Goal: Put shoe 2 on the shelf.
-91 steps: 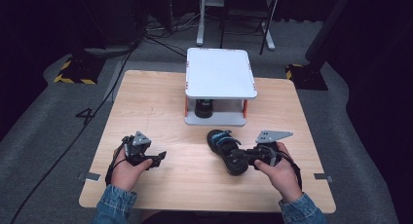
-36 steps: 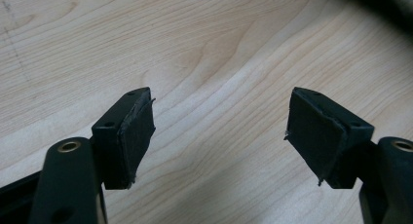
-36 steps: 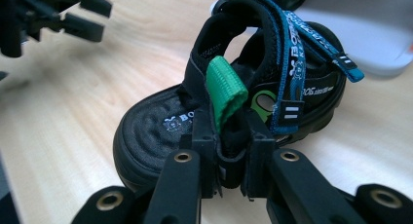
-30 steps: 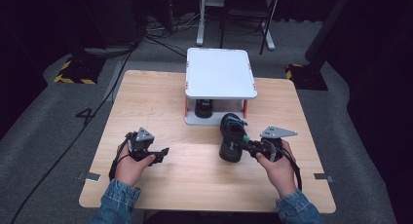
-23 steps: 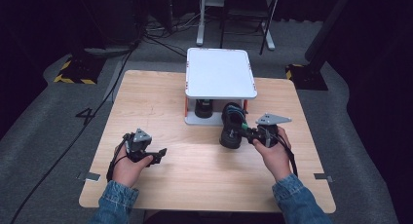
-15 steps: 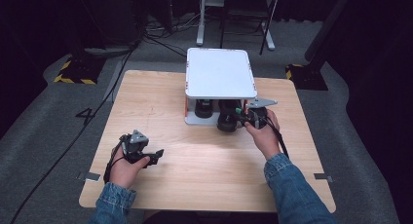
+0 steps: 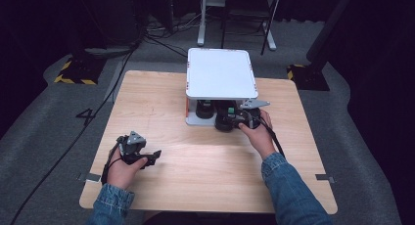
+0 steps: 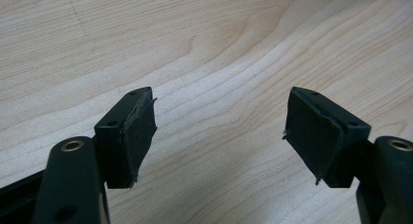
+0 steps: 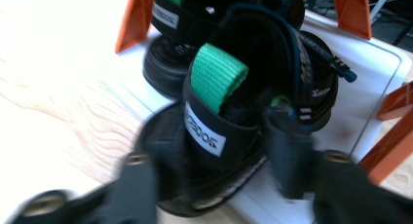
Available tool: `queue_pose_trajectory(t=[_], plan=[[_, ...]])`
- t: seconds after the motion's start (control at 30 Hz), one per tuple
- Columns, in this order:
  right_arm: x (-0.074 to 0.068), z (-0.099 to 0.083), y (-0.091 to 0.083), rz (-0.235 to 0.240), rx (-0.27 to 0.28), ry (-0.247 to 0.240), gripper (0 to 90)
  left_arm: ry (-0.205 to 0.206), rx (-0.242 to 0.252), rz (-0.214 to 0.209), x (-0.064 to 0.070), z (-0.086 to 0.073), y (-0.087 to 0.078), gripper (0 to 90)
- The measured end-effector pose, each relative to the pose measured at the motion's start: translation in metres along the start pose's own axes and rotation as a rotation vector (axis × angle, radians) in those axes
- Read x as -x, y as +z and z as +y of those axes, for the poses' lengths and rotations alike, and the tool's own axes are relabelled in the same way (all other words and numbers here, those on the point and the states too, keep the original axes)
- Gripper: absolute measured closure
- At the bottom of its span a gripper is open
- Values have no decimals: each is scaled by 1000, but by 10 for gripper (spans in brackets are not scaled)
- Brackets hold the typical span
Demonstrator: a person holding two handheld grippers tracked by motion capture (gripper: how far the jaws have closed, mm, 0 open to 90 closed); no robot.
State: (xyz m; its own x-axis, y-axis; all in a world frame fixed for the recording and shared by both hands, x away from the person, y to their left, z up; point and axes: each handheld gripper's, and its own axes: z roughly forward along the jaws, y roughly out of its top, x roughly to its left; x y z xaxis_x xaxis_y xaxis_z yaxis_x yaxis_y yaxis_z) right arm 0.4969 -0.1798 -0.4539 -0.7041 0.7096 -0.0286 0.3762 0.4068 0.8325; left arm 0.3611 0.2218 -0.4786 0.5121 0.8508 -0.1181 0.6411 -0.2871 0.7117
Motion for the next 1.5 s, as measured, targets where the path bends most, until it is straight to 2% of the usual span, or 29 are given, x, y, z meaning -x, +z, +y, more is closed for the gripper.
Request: queue_pose_trajectory(t=[0.1,0.17,0.27,0.33,0.4,0.53,0.6,0.67,0.7,0.73,0.8,0.83,0.87,0.9,0.93,0.97,1.17,1.3,1.33,1.43,1.5], plan=[[-10,-2,-15,-22,51,46,354,12,2,1,2,2,0,273],[-17,-3,-24,-38,61,75,311,14,2,-8,3,3,0,273],[-26,-7,-31,-56,38,98,265,19,3,-10,4,4,0,272],[-39,-16,-34,-91,-5,137,249,19,6,-7,6,5,1,272],[-47,-24,-32,-110,2,163,267,24,6,-14,7,7,1,271],[-59,-31,-14,-116,-56,198,254,21,4,-19,9,8,3,270],[-61,-33,-3,-138,-45,216,282,27,5,-22,9,8,3,270],[-59,-33,5,-183,-35,204,354,27,8,-21,8,8,3,271],[-59,-33,5,-183,-35,204,354,27,8,-21,8,8,3,271],[-52,-33,9,-218,-39,197,364,18,8,-22,7,8,2,271],[-46,-32,12,-194,-39,221,350,15,10,-18,5,6,2,271],[-45,-31,12,-191,-40,215,368,15,10,-18,5,6,2,271],[-45,-30,14,-209,-42,187,387,18,4,-14,3,5,3,271],[-45,-30,14,-209,-42,187,387,18,4,-14,3,5,3,270],[-44,-28,17,-249,-39,138,409,13,2,-15,3,5,2,271],[-43,-27,19,-252,-38,139,410,16,4,-11,3,5,2,271],[-27,-16,32,-247,-34,162,426,16,5,-14,3,4,1,270],[-19,-12,37,-243,-46,154,426,11,4,-10,2,4,1,270],[-15,-10,38,-229,-52,153,425,11,3,-12,2,3,1,270],[-15,-11,36,-223,-53,134,442,9,5,-12,1,3,2,270],[-17,-13,32,-217,-47,150,365,13,5,-14,1,4,2,270]])
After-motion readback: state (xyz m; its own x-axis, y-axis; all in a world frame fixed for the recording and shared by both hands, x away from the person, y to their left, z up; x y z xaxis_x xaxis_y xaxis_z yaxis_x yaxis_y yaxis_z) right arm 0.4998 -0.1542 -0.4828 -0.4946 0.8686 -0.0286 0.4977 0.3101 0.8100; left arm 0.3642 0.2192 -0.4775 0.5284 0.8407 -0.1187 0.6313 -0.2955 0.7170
